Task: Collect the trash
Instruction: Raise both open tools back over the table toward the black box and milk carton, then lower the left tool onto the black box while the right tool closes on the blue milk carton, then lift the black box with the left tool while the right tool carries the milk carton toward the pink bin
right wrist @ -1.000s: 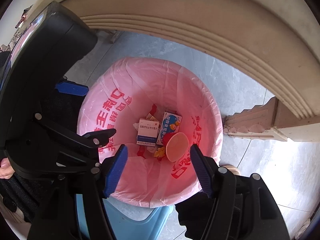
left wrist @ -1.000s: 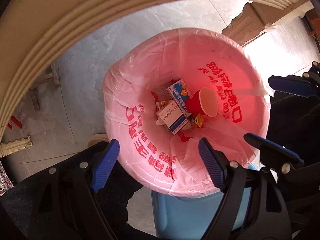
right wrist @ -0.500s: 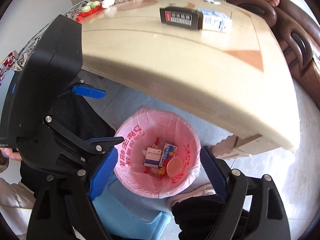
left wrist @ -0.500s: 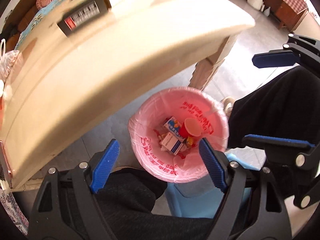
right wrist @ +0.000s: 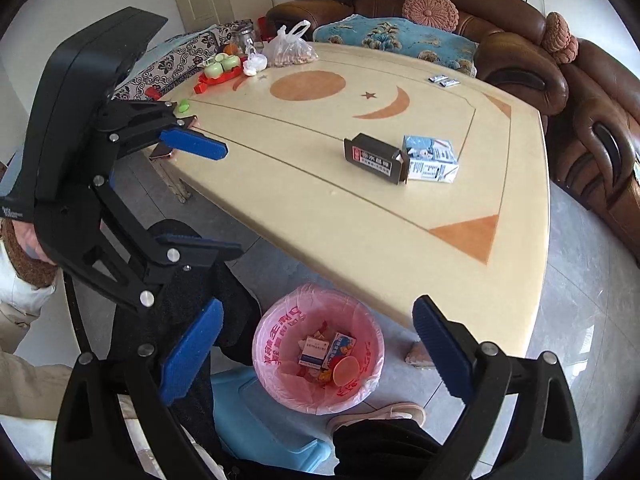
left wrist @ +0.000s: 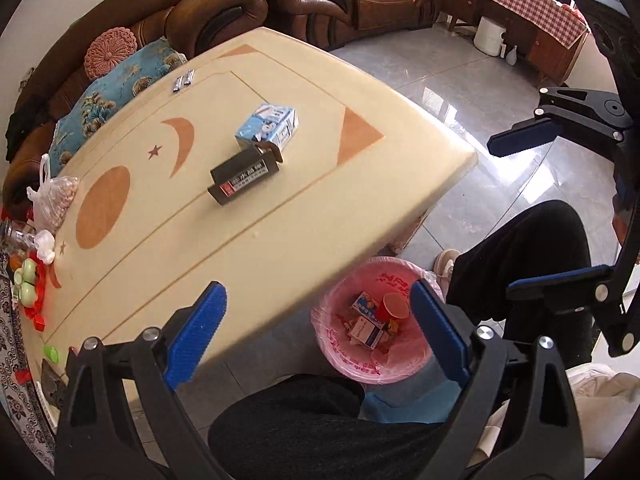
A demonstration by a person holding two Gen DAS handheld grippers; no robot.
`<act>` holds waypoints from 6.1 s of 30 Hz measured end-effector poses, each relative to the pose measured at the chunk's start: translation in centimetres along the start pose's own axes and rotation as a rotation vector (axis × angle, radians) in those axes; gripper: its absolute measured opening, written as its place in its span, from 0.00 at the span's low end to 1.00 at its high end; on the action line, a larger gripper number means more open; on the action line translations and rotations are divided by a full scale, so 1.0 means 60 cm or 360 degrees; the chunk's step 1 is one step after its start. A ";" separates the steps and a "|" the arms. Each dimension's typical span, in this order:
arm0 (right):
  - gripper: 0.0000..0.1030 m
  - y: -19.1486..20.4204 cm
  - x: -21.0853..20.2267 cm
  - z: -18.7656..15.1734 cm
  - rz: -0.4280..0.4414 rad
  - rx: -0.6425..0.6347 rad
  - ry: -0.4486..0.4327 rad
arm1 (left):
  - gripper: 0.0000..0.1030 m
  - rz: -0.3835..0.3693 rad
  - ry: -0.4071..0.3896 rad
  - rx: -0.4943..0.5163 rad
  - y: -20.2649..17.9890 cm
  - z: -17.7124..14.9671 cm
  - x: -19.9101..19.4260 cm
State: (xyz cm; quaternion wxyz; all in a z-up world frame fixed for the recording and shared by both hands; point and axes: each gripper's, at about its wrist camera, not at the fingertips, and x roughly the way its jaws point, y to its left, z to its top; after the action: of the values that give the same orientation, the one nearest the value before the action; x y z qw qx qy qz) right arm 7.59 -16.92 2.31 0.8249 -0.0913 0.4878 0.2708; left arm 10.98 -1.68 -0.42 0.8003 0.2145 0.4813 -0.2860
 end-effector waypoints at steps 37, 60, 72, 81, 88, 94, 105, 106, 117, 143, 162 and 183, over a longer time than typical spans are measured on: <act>0.93 -0.246 0.173 0.276 0.0139 -0.0409 0.0363 | 0.89 -0.0209 0.0390 0.0603 0.132 0.191 0.217; 0.93 -0.285 0.428 0.338 0.0269 -0.0937 0.0832 | 0.89 -0.0427 0.0540 0.0903 0.134 0.213 0.338; 0.93 -0.280 0.446 0.330 0.0430 -0.1129 0.0784 | 0.89 -0.0595 0.0369 0.0980 0.146 0.195 0.333; 0.83 -0.279 0.477 0.302 0.0408 -0.1208 0.0729 | 0.72 -0.0597 0.0364 0.1071 0.144 0.175 0.364; 0.77 -0.284 0.480 0.290 0.0363 -0.1121 0.0670 | 0.63 -0.0594 0.0368 0.0993 0.161 0.189 0.383; 0.73 -0.284 0.471 0.276 0.0229 -0.1052 0.0599 | 0.52 -0.0520 0.0362 0.0993 0.167 0.198 0.380; 0.71 -0.285 0.452 0.255 -0.0033 -0.0615 0.0469 | 0.32 -0.0427 0.0413 0.0776 0.185 0.216 0.379; 0.71 -0.287 0.449 0.254 -0.0068 -0.0560 0.0451 | 0.32 -0.0409 0.0415 0.0748 0.187 0.217 0.379; 0.70 -0.279 0.400 0.218 -0.0288 -0.0025 0.0345 | 0.29 -0.0173 0.0323 0.0186 0.233 0.206 0.355; 0.70 -0.081 0.097 0.133 -0.0459 0.0048 -0.0167 | 0.29 0.0181 -0.0162 -0.0351 0.102 0.077 0.088; 0.70 0.044 0.014 -0.026 -0.0517 0.0070 -0.0319 | 0.29 0.0305 -0.0284 -0.0499 -0.007 -0.049 0.025; 0.70 0.045 0.131 -0.174 -0.0441 0.0277 -0.0149 | 0.29 0.0170 -0.0062 -0.0441 -0.068 -0.143 0.166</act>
State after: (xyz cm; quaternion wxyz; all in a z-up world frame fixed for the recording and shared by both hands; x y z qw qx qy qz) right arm 1.21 -16.18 -9.42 0.8809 -0.0733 0.4533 0.1152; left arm 6.44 -1.92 -13.38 0.8455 0.1218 0.4885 -0.1778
